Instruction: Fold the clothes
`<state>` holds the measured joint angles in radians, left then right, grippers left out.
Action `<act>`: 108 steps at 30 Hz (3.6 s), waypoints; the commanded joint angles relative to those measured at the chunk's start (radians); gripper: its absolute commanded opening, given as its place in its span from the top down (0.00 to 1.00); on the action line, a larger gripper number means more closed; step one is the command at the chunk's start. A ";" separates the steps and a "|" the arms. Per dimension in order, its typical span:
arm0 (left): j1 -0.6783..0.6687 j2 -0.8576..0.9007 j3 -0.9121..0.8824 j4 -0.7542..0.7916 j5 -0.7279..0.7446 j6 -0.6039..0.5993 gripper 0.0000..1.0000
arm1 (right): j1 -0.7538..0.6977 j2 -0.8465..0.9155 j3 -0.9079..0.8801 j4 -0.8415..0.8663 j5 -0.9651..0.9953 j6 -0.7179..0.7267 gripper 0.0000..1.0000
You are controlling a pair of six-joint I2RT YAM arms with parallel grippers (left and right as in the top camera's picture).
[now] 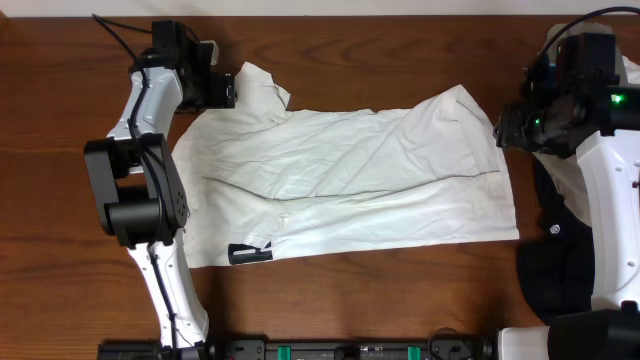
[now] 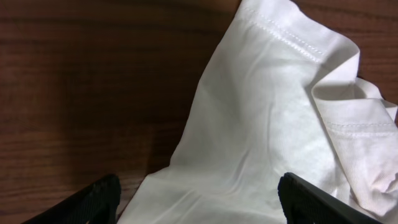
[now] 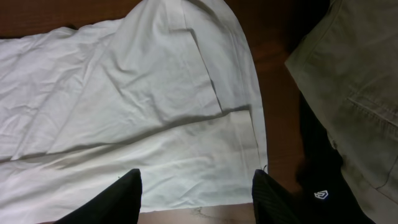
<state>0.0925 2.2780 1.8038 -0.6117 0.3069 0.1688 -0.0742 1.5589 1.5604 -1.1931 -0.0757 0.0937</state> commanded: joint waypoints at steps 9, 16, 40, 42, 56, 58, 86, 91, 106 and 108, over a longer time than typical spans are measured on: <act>0.002 0.058 0.018 0.047 -0.006 0.060 0.18 | 0.005 0.008 -0.005 -0.019 0.017 -0.012 0.46; 0.001 0.064 0.018 0.072 -0.005 0.063 0.21 | 0.004 0.008 -0.005 -0.023 0.019 0.003 0.48; 0.002 0.038 0.013 -0.060 0.006 0.005 0.94 | 0.004 0.043 -0.005 0.060 0.024 0.024 0.60; 0.002 0.006 0.013 -0.087 0.048 -0.003 0.94 | 0.004 0.067 -0.005 0.093 0.023 0.024 0.60; 0.002 -0.076 0.013 -0.109 0.086 -0.123 0.94 | 0.023 0.339 -0.005 0.408 -0.105 0.010 0.60; 0.002 -0.076 0.013 -0.109 0.086 -0.122 0.94 | 0.026 0.374 -0.005 0.447 -0.122 0.010 0.59; 0.002 -0.075 0.013 -0.126 0.085 -0.122 0.94 | 0.032 0.623 -0.005 0.844 -0.201 0.138 0.58; 0.002 -0.075 0.013 -0.129 0.085 -0.122 0.94 | 0.029 0.639 -0.005 0.845 -0.200 0.155 0.60; 0.002 -0.075 0.013 -0.132 0.085 -0.122 0.94 | 0.027 0.702 -0.005 0.925 -0.179 0.262 0.71; 0.002 -0.075 0.013 -0.132 0.085 -0.122 0.94 | 0.027 0.714 -0.005 0.929 -0.179 0.268 0.80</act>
<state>0.0925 2.2120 1.8130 -0.7376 0.3862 0.0517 -0.0547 2.2341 1.5566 -0.2665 -0.2649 0.3294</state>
